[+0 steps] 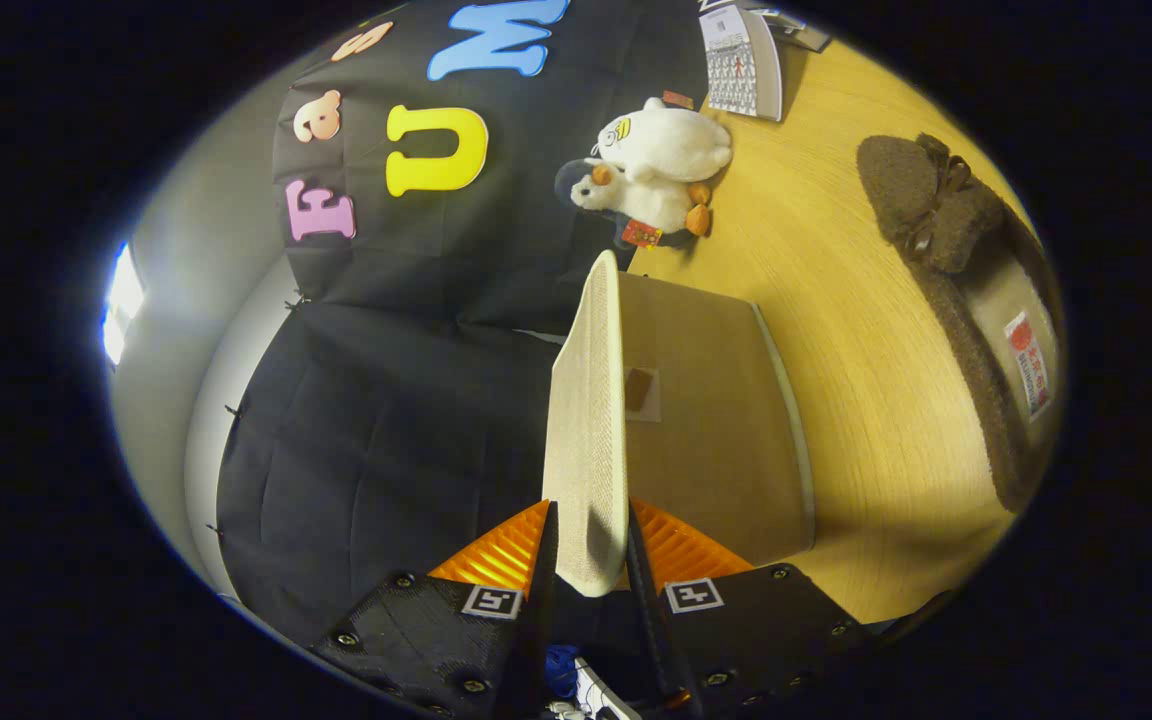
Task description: Open the storage box then place both shoes into the box .Put the left shoe in first, then the right shoe, with the right side of both shoes facing outward in a uniform manner.
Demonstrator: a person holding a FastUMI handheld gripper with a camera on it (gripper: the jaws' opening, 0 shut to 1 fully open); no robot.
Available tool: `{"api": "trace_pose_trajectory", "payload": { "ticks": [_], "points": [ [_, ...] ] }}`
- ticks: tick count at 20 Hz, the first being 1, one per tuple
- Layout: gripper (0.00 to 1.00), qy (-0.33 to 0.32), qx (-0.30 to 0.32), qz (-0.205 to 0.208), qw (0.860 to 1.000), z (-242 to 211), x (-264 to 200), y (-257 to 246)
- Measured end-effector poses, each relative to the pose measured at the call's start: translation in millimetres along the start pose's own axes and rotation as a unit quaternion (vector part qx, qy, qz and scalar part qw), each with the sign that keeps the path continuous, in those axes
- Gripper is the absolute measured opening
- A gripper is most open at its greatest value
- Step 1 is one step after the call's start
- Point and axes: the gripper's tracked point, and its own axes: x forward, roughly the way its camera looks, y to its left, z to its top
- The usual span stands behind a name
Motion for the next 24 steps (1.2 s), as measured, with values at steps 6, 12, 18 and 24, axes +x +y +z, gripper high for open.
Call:
{"api": "trace_pose_trajectory", "payload": {
  "ticks": [6, 12, 18, 24],
  "points": [
    [0.00, -0.036, 0.024, -0.030, 0.999, 21, 4, -11],
    [0.00, -0.030, -0.005, -0.039, 0.999, 24, 5, 8],
    [0.00, -0.032, -0.050, -0.026, 0.998, 29, 8, 61],
    [0.00, -0.034, -0.099, -0.027, 0.994, 21, 26, 112]
  ]
}}
